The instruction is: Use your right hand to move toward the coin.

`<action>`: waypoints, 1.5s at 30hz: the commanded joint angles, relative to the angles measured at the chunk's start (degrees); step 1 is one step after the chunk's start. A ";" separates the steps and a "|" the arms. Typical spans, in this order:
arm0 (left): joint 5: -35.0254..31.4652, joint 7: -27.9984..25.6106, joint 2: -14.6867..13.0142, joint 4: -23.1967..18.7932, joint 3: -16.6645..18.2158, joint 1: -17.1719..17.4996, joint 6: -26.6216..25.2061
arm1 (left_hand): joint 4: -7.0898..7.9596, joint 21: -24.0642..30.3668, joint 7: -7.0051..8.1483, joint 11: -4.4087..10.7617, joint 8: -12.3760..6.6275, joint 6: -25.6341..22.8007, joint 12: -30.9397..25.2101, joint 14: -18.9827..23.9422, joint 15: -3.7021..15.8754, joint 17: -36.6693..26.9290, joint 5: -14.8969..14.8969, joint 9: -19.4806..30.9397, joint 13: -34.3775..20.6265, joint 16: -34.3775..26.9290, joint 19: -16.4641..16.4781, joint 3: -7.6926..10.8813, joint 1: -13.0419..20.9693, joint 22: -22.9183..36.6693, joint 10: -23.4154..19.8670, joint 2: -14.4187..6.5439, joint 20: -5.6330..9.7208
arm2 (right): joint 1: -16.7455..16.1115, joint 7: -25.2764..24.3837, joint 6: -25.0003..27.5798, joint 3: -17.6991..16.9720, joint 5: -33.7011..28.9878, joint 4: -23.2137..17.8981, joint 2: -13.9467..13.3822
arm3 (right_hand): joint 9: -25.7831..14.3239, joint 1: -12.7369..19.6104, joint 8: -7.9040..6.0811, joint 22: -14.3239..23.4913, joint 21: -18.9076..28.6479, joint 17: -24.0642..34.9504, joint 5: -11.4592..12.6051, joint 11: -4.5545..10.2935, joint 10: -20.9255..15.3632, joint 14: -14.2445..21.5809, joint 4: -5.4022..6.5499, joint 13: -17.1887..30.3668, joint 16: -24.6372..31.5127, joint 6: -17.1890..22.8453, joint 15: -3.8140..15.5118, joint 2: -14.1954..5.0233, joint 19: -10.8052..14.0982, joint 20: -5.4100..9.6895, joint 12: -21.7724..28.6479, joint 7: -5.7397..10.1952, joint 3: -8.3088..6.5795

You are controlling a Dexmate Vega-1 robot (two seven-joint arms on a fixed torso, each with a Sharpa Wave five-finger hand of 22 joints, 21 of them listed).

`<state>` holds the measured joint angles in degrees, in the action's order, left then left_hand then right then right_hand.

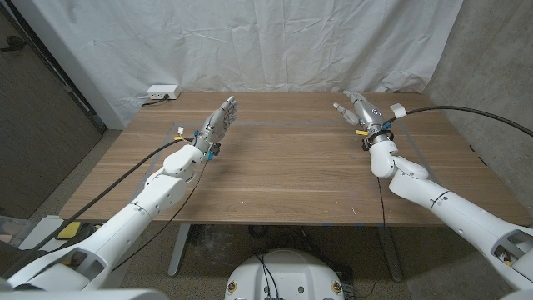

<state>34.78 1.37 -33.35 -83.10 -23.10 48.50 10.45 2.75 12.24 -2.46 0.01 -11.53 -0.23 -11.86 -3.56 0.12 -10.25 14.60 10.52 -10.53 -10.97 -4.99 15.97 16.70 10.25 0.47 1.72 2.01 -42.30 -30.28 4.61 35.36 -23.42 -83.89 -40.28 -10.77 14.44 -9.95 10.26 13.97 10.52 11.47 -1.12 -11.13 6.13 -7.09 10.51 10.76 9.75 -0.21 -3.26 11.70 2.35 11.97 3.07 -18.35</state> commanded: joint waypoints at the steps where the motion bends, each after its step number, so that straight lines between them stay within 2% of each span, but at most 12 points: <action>1: 0.24 -0.21 -0.09 -0.49 0.09 0.06 -0.49 | -0.01 -0.34 0.06 0.48 0.26 0.13 0.18 0.07 -0.08 -0.23 -0.09 0.13 -0.22 0.17 0.26 -0.16 0.70 0.18 -0.19 0.00 3.14 | 0.90 0.12 1.46 1.30 -1.45 0.67 -0.23 | -0.26 0.47 0.26 0.29 -0.03 0.13 0.23 1.23 -0.45 1.01 -0.22 0.19 0.32 -2.22 0.35 -0.12 0.86 0.69 0.08 0.23 -0.09; 7: 0.08 -0.22 0.20 -0.14 -0.07 -0.16 -0.25 | -0.02 -0.37 0.09 0.37 0.31 0.27 0.20 0.08 -0.07 -0.23 -0.17 0.13 -0.22 0.17 0.21 -0.21 0.74 0.18 -0.19 -0.05 3.11 | 1.36 0.96 3.32 1.89 -2.25 0.45 -0.39 | -0.26 0.37 0.07 0.29 -0.02 0.15 0.22 1.30 -0.38 1.29 -0.18 0.19 0.37 -2.71 -0.06 -0.04 1.21 0.58 0.05 0.17 -0.01; 13: 0.23 0.35 0.77 1.02 -0.28 -0.67 0.18 | -0.04 -0.38 0.10 0.31 0.31 0.27 0.22 0.06 -0.07 -0.23 -0.21 0.13 -0.22 0.19 0.23 -0.23 0.78 0.19 -0.16 -0.09 3.04 | 1.16 0.77 5.25 2.17 -2.82 0.07 -0.37 | -0.26 0.11 -1.27 0.29 -0.23 0.16 0.18 1.15 -0.60 1.44 -0.10 0.18 0.30 -0.13 -0.12 0.20 1.41 0.40 0.17 0.76 0.21; 25: 0.08 1.98 1.75 3.43 -0.99 -2.20 1.04 | -0.16 -0.40 0.13 0.40 0.32 0.33 0.25 0.09 0.04 -0.22 -0.35 0.14 -0.22 0.19 0.24 -0.24 1.04 0.18 -0.13 -0.23 2.96 | 0.61 1.85 7.75 2.74 -3.40 -1.24 -1.24 | -0.24 -0.36 -1.28 0.30 -0.53 0.20 0.11 0.90 -0.50 1.17 0.04 0.17 0.15 -0.08 -0.43 0.62 1.16 0.02 0.13 0.50 0.59; 29: 0.24 1.98 1.90 3.66 -0.93 -2.20 1.13 | -0.19 -0.41 0.16 0.37 0.34 0.38 0.26 0.08 0.05 -0.21 -0.39 0.14 -0.22 0.20 0.23 -0.24 1.10 0.18 -0.11 -0.26 2.91 | 0.60 2.85 8.52 2.89 -3.27 -1.71 -1.41 | -0.24 -0.49 -1.19 0.30 -0.56 0.22 0.09 0.71 -0.32 1.19 0.08 0.17 0.16 -0.30 -0.40 0.71 1.22 0.03 0.06 0.48 0.68; 34: 0.22 1.95 1.87 3.64 -0.88 -2.11 1.25 | -0.23 -0.40 0.13 0.37 0.32 0.34 0.26 0.09 -0.01 -0.21 -0.44 0.14 -0.22 0.20 0.28 -0.25 1.20 0.18 -0.12 -0.31 2.92 | 0.54 3.67 9.63 3.15 -3.34 -2.25 -1.44 | -0.23 -0.69 -1.24 0.30 -0.25 0.21 0.10 0.52 -0.49 2.17 0.11 0.17 0.48 -0.26 -0.42 0.92 2.46 0.19 0.15 0.29 0.86; 45: 0.33 1.96 1.72 3.42 -0.73 -1.98 1.26 | -0.33 -0.45 0.06 0.41 0.27 0.23 0.26 0.10 0.02 -0.21 -0.57 0.15 -0.22 0.21 0.23 -0.28 1.39 0.18 -0.15 -0.40 2.83 | 0.88 4.31 10.85 3.89 -3.81 -2.22 -1.17 | -0.22 -0.68 -1.46 0.30 -0.36 0.18 0.11 0.30 -0.88 2.36 0.02 0.17 0.44 0.32 -0.45 1.16 2.56 0.00 0.31 0.14 0.97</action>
<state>35.02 3.22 -31.60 -79.76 -23.90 46.53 11.57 2.57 11.86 -2.24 0.01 -11.13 0.00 -11.65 -3.56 0.12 -10.25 14.38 10.52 -10.53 -10.97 -4.82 15.79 17.46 10.24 0.47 1.42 1.84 -41.61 -26.91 13.70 38.61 -26.83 -85.82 -41.57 -10.77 13.67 -10.87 10.26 13.53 10.52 11.46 -0.41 -11.68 8.10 -7.09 10.52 11.03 9.73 -0.73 -2.49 13.67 2.25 11.97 3.17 -17.55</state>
